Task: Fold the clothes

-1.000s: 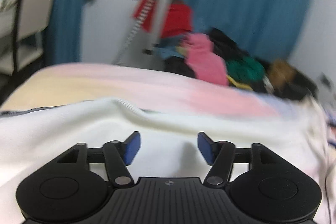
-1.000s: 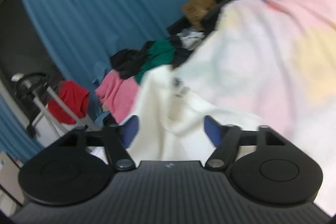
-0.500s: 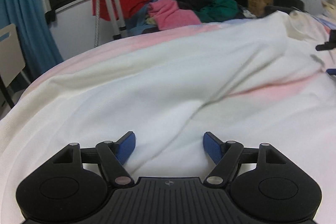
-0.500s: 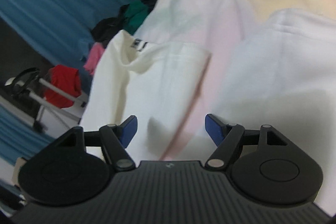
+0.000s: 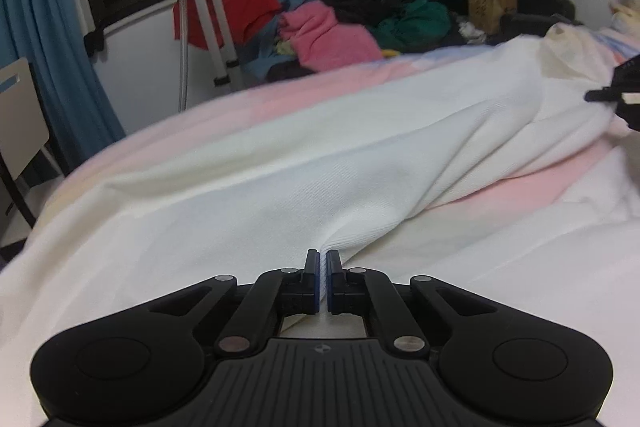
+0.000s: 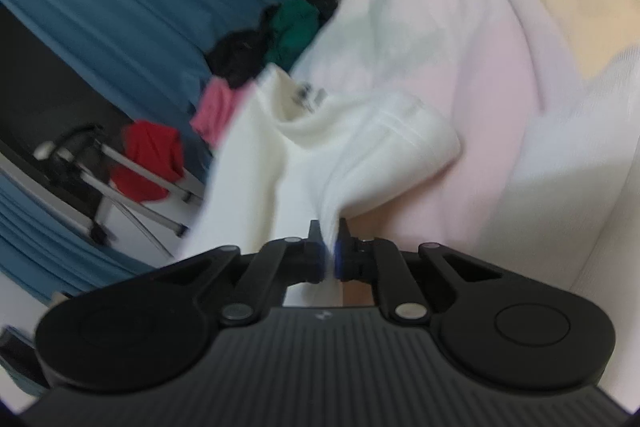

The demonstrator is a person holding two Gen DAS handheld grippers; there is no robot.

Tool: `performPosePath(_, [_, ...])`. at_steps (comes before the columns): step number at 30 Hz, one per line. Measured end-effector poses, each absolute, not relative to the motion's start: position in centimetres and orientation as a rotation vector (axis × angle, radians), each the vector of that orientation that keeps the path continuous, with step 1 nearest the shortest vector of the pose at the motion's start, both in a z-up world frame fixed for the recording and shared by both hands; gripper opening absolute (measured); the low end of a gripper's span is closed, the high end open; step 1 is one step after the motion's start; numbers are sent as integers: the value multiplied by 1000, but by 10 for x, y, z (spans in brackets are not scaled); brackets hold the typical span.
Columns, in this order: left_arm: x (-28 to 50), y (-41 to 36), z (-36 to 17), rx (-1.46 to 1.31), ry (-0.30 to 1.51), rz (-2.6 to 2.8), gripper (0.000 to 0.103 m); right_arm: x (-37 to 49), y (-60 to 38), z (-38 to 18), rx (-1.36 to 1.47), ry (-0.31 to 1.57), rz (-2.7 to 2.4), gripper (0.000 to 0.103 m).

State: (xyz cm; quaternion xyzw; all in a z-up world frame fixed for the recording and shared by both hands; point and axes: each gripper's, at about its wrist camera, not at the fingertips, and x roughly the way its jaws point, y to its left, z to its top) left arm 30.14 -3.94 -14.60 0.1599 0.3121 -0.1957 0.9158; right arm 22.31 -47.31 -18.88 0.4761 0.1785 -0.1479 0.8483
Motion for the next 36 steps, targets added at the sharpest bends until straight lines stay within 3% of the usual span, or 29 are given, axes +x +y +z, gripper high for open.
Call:
performPosePath(6, [269, -24, -128, 284, 614, -497, 3, 200, -484, -176, 940, 358, -351, 8])
performPosePath(15, [256, -12, -174, 201, 673, -488, 8, 191, -496, -206, 839, 462, -387, 9])
performPosePath(16, [255, -12, -173, 190, 670, -487, 10, 191, -492, -200, 802, 471, -394, 10])
performPosePath(17, [253, -11, -170, 180, 668, -487, 19, 189, -485, -194, 752, 483, -403, 12])
performPosePath(22, [230, -5, -146, 130, 655, -479, 36, 160, -446, -155, 536, 498, -407, 12])
performPosePath(24, [214, -2, -132, 108, 645, -462, 48, 137, -433, -140, 516, 485, -376, 12])
performPosePath(36, [72, 57, -62, 2, 548, -342, 86, 26, -355, -94, 433, 480, -155, 12])
